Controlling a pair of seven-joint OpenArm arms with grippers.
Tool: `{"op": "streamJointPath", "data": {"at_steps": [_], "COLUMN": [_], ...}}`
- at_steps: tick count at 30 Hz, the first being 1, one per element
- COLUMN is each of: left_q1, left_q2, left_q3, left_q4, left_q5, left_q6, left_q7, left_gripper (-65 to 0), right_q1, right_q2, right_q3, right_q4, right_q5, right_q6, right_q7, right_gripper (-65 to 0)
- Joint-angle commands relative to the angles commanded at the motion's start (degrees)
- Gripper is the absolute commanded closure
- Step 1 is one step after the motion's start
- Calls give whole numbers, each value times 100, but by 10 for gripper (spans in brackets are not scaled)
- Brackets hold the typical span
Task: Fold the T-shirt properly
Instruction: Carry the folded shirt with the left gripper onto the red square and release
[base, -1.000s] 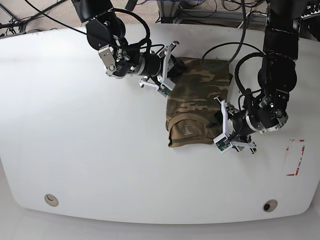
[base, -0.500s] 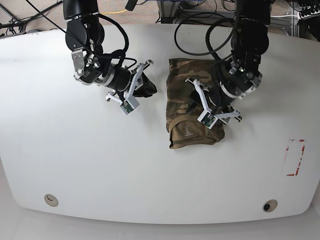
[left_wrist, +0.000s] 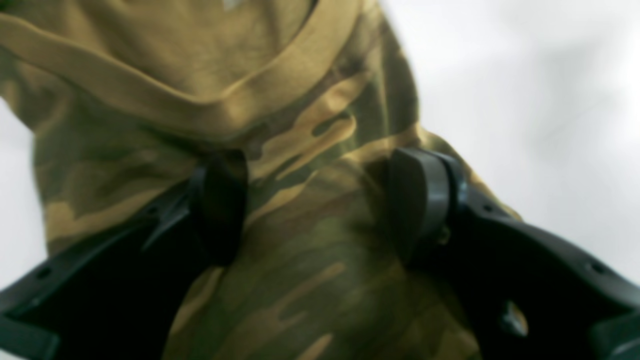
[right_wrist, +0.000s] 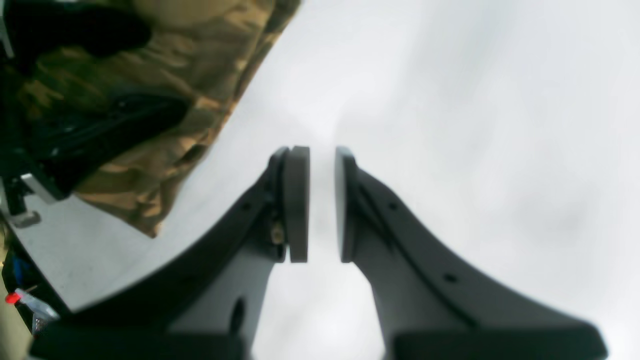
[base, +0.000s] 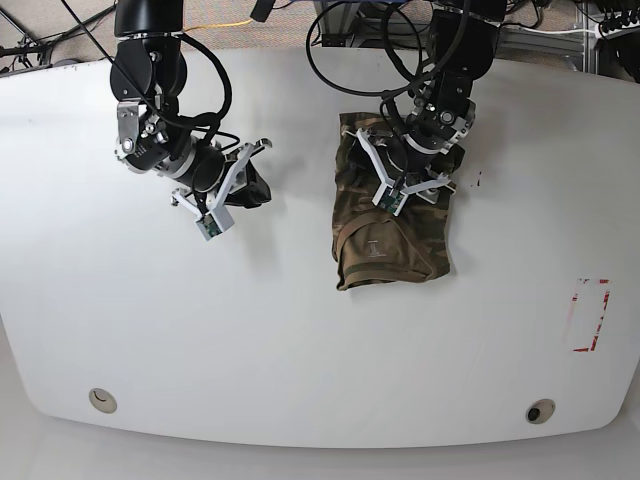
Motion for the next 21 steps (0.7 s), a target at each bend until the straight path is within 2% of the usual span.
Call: {"op": "streamJointPath", "data": {"at_steps": [2, 7, 10, 12, 13, 21], "left_q1": [-9, -246, -290, -413, -492, -774], "left_q2": [-132, -598, -1064, -1327, -1538, -2760], "left_q3": [-255, -1310, -1881, -2075, -2233, -3103], "left_q4": [-97, -369, -571, -686, -765, -1670], "left_q5": [0, 0, 0, 0, 0, 0], "left_q6": [-308, -1547, -2189, -2435, -2519, -2519], "left_q7": [9, 26, 26, 26, 26, 18], "left_gripper": [-419, -415, -415, -415, -415, -414], "right_q1": [9, 9, -18, 0, 0, -18], "right_q2": [0, 26, 35, 79, 88, 97], "right_q3": [26, 18, 18, 18, 0, -9], "right_q4": [0, 97, 185, 185, 211, 360], "right_q5": [0, 0, 0, 0, 0, 0], "right_q6": [0, 0, 0, 0, 0, 0], "right_q7": [0, 0, -9, -9, -9, -9], "right_gripper": [-79, -79, -79, -79, -79, -79]}}
